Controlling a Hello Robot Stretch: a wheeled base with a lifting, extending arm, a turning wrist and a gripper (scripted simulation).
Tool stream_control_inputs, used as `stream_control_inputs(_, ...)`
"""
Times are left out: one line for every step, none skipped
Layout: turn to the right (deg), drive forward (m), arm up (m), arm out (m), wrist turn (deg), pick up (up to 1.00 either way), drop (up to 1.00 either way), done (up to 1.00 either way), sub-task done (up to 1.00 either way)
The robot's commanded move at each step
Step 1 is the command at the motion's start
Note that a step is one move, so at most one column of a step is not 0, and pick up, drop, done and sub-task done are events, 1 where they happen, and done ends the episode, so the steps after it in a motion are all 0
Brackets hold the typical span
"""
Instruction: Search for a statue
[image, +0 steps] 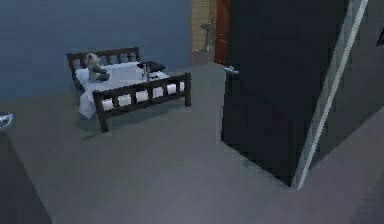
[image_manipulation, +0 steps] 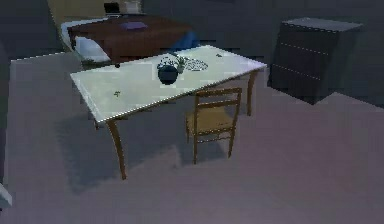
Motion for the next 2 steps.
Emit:
stream_control_inputs(0.0, 1.00, 0.00, 0.00, 0.0, 0.00, 0.00, 0.00, 0.00)
stream_control_inputs(0.0, 0.80, 0.00, 0.00, 0.0, 0.00, 0.00, 0.00, 0.00)
